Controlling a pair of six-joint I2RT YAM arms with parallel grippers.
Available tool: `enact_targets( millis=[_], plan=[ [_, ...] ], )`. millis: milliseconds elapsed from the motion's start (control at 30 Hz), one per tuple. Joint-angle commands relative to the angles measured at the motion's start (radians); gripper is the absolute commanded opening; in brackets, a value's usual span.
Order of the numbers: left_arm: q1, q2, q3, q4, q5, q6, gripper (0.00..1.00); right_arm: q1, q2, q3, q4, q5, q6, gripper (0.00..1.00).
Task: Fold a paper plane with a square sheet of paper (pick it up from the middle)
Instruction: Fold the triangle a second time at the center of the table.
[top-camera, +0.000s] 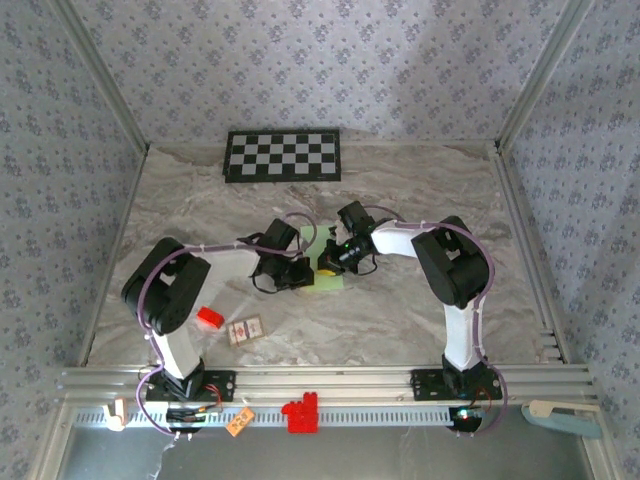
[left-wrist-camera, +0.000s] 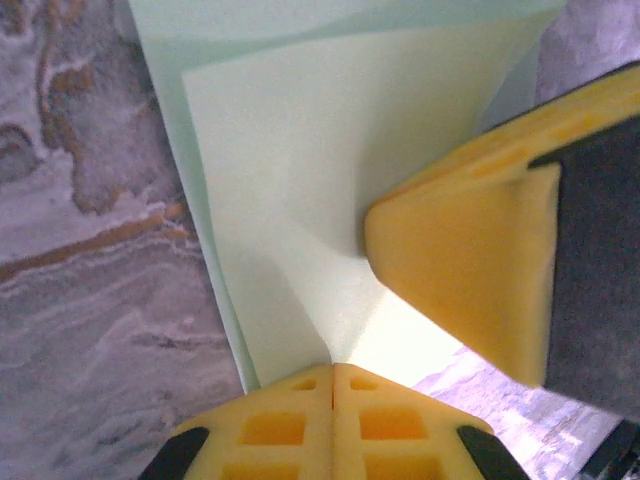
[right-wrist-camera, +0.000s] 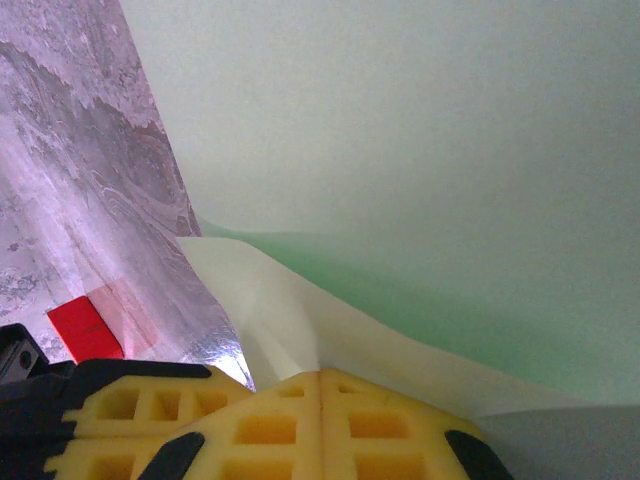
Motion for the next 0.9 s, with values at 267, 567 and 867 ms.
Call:
enact_targets(
  millis=[267, 567, 867],
  plan=[
    [-0.03, -0.052, -0.078, -0.17, -0.044, 0.063, 0.06, -0.011, 0.118, -0.049, -0.112, 0.203, 0.016, 0.0],
    [-0.025, -0.148, -0.024, -0.065, -0.01, -0.025, 0.07, -0.01, 0.096, -0.049, -0.09, 0.184, 0.017, 0.0],
    [-0.022, -0.036, 0.033, -0.05, -0.079, -0.075, 0.04, -0.009, 0.089, -0.042, -0.075, 0.168, 0.023, 0.0]
  ],
)
